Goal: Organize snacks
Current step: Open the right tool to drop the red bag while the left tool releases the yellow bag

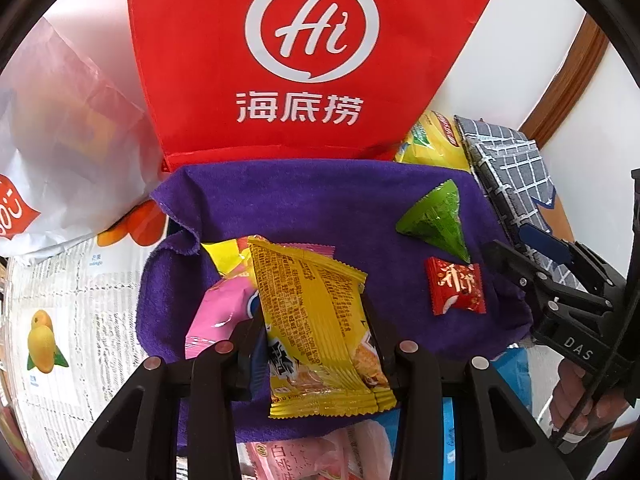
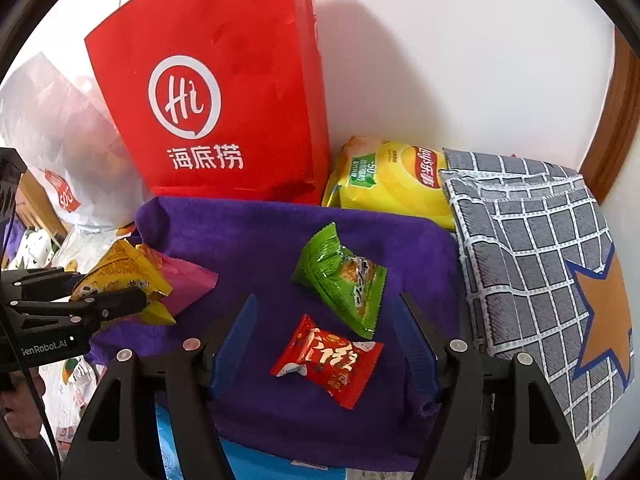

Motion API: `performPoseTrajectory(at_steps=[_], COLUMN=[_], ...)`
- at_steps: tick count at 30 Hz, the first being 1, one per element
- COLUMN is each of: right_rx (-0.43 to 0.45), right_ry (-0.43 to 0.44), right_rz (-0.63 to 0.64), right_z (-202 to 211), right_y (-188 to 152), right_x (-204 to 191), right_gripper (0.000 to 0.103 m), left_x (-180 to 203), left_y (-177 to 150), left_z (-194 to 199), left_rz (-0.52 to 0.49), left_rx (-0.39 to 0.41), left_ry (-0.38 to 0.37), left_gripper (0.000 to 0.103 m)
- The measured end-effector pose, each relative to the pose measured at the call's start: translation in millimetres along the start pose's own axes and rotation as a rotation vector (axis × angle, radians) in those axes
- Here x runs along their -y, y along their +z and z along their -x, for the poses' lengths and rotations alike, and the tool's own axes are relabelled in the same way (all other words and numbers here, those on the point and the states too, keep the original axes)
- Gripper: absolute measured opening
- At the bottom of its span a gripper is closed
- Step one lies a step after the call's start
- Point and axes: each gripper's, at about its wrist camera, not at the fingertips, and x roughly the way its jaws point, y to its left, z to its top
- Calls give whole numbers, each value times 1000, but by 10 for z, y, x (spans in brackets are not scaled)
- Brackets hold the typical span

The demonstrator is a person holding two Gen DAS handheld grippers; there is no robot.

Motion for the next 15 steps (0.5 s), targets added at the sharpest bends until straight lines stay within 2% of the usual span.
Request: performPoseTrajectory(at_steps=[1,3,5,9,15], right_rx=[-1,0,4,14,-25], right_ry=[-6,-17,-24,-67,-80], right_rz=[-2,-8,-5,1,-21], right_z=[12,35,82,156,227], right_y=[0,5,5,-43,-142], right_x=[0,-5,-23,-58,-45], right_gripper=[70,70,70,74,74], left_x=[1,4,22,95,166], left_y=[4,9,8,-8,-20], left_z=[13,42,101,228,328], left_rz=[3,8,8,-18,-38], left_rx=[0,0,18,45,58], left_ry=[-9,-21,-31,-30,-34], left_gripper=[38,49,55,58,58])
